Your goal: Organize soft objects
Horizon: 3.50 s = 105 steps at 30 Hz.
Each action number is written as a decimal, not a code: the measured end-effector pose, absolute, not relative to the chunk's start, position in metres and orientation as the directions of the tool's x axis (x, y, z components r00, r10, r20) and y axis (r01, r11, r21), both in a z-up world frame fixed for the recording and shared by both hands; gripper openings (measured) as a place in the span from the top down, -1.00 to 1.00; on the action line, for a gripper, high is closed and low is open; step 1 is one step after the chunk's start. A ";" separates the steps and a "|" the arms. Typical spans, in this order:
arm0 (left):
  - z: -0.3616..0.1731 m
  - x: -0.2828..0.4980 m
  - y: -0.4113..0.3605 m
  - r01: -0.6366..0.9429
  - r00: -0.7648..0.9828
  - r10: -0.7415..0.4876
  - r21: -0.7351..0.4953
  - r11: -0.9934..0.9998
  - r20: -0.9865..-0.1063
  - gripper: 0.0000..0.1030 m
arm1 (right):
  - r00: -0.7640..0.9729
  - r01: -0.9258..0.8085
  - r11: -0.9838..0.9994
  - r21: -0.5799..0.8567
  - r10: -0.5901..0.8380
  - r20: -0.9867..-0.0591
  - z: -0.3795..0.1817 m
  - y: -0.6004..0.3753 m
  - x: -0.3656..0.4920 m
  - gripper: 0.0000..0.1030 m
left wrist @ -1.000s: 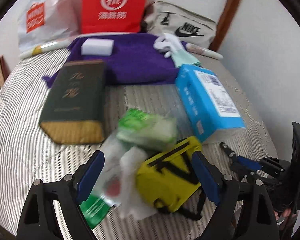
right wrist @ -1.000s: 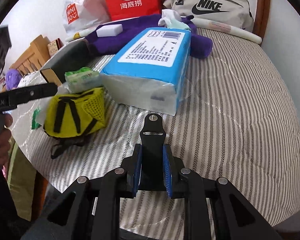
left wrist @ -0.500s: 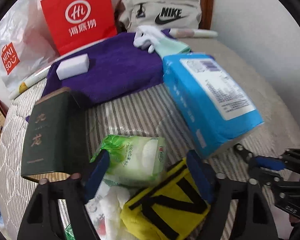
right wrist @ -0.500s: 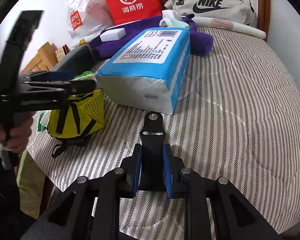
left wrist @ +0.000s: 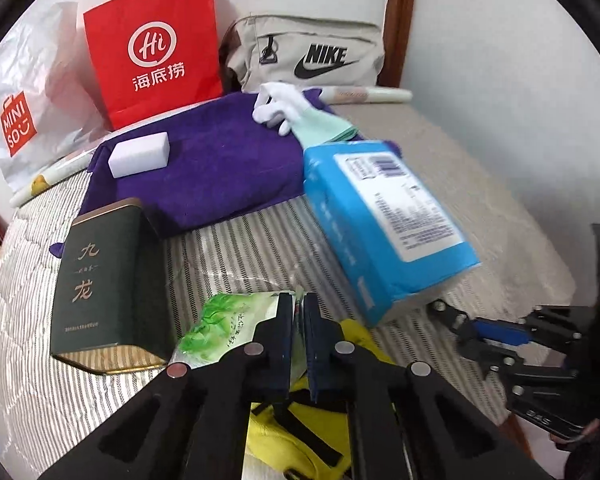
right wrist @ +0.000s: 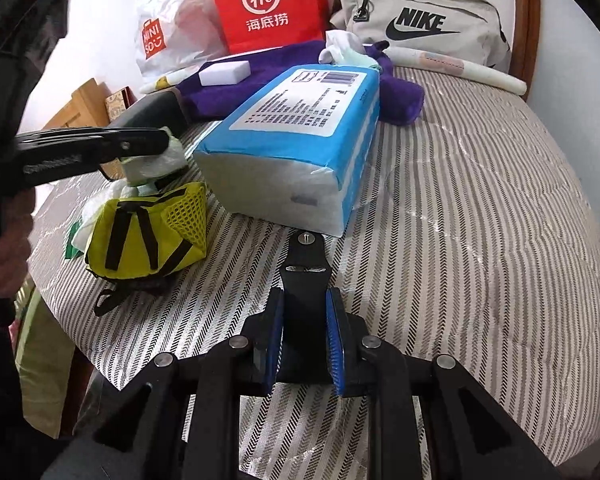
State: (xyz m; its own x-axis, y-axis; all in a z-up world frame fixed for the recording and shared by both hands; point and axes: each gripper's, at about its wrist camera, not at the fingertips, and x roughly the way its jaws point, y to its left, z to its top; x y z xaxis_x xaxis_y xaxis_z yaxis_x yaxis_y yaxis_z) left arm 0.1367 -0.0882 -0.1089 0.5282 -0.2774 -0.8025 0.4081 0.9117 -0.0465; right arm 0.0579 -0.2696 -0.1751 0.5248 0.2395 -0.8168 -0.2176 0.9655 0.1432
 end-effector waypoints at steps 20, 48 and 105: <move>-0.070 0.083 0.005 0.264 0.647 -0.206 -0.038 0.964 -0.734 0.88 | 0.531 -0.239 0.968 0.075 0.195 -0.825 -0.169 -0.246 0.055 0.59; -0.135 0.075 0.089 0.084 0.659 -0.097 -0.056 0.995 -0.746 -0.48 | 0.497 -0.245 0.968 0.051 0.171 -0.851 -0.179 -0.235 0.061 -0.04; -0.075 0.141 0.061 0.112 0.652 -0.169 -0.126 0.986 -0.739 -0.47 | 0.644 -0.347 0.932 0.104 0.318 -0.696 -0.063 -0.235 0.114 0.47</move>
State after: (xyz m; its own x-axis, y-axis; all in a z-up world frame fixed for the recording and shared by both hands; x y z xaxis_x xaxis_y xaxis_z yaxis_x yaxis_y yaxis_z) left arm 0.1407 0.0613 -0.0750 0.6520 -0.1688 -0.7392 0.1121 0.9856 -0.1263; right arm 0.1138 -0.2353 -0.0631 0.6436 0.3178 -0.6963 -0.3472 0.9320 0.1045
